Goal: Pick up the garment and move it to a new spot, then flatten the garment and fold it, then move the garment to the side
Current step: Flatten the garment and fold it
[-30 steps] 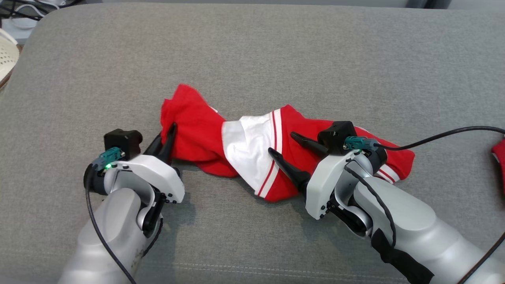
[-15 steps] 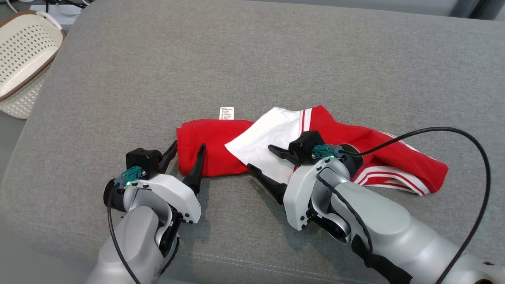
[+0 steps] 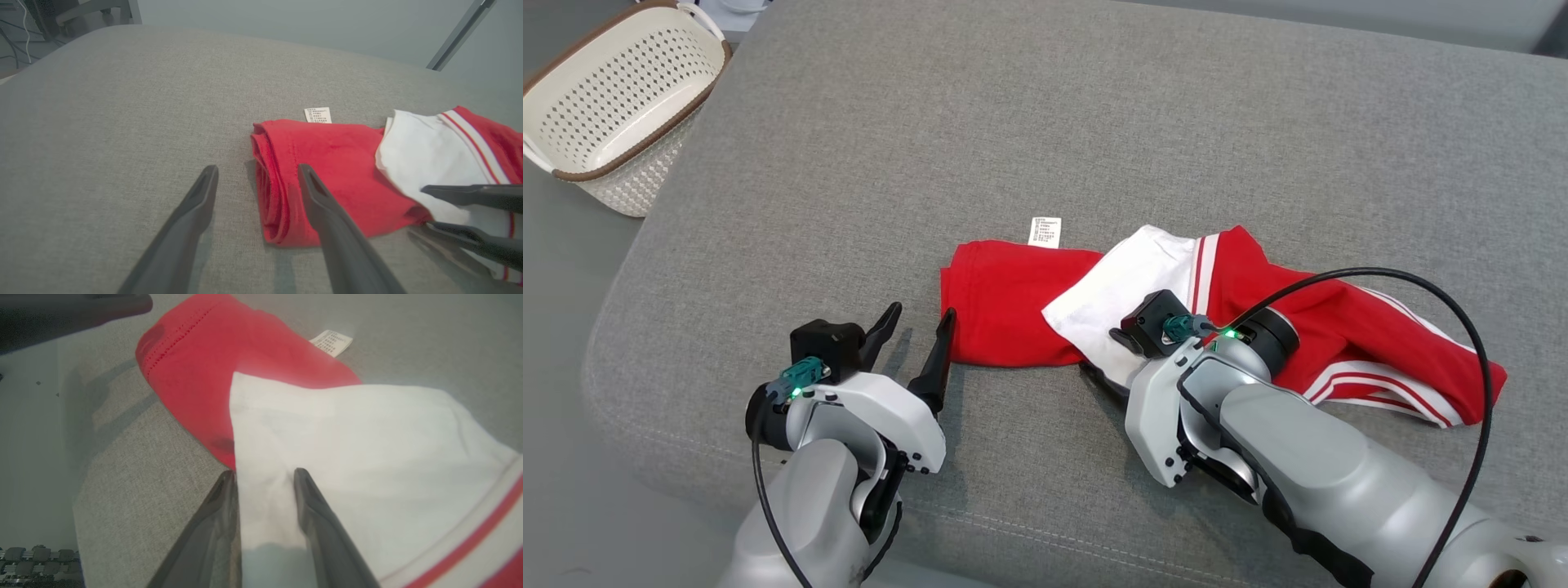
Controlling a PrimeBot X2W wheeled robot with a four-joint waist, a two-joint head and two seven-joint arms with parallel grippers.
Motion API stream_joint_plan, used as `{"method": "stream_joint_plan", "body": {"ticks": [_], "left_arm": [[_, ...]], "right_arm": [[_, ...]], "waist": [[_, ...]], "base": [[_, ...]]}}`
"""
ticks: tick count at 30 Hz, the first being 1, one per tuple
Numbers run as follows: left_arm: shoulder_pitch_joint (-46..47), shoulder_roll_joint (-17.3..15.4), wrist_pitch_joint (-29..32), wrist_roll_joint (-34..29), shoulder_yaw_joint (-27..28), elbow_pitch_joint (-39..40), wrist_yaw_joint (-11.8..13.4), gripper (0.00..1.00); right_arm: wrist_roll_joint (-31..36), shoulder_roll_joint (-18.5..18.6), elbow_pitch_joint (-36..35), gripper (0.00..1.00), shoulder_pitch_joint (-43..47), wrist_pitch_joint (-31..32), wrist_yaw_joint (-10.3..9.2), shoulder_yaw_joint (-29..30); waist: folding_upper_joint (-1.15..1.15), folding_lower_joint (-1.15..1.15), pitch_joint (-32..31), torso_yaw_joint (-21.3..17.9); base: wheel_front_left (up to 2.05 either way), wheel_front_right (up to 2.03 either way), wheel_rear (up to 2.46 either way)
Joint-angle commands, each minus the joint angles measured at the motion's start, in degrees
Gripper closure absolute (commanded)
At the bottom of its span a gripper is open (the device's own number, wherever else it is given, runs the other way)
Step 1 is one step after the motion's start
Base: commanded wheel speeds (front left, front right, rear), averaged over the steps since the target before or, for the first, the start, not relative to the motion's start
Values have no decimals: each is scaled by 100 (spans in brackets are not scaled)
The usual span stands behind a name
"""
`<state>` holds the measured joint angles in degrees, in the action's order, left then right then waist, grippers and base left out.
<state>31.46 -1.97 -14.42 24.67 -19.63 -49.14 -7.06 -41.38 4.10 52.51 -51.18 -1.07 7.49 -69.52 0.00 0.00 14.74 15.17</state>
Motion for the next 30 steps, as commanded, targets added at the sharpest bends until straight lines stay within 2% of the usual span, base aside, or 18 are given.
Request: {"method": "stream_joint_plan", "body": {"ticks": [1,2,4,5,6,12,16,19,24,30], "left_arm": [[-10,-120,-58,-30,178,124,-37,0],[-18,-117,-58,-47,191,136,-38,0],[-34,-111,-58,-76,204,146,-40,0],[-39,-108,-58,-85,201,150,-40,0],[-39,-106,-58,-88,193,151,-41,0],[-41,-98,-58,-74,151,194,-42,0],[-84,-95,-58,-81,131,225,-42,0],[-130,-94,-58,-115,131,201,-42,0],[-161,-93,-58,-129,52,222,-42,0],[-116,-92,-58,31,-323,484,-42,0]], "right_arm": [[25,-104,-51,36,8,-52,0,23],[39,-105,-13,50,-9,-68,0,29],[59,-107,70,67,-25,-76,0,40],[84,-107,125,88,-41,-94,0,53],[96,-108,166,100,-44,-103,0,59],[61,-112,235,100,-119,-402,0,250],[-92,-50,206,100,-215,-1024,0,768],[-265,51,-42,100,-162,-1169,0,978],[-528,279,-456,100,52,-922,0,936],[-880,349,-1126,100,345,-348,0,480]], "waist": [[0,0,-3,-16],[0,0,-6,-41],[0,0,-14,-88],[0,0,-18,-110],[0,0,-20,-132],[0,0,-40,-225],[0,0,-120,-288],[0,0,-215,-388],[0,0,-315,-609],[0,0,-278,-854]], "base": [[0,0,0],[0,0,0],[0,0,0],[0,0,0],[0,0,0],[0,0,0],[0,0,0],[0,0,0],[0,0,0],[0,0,0]]}}
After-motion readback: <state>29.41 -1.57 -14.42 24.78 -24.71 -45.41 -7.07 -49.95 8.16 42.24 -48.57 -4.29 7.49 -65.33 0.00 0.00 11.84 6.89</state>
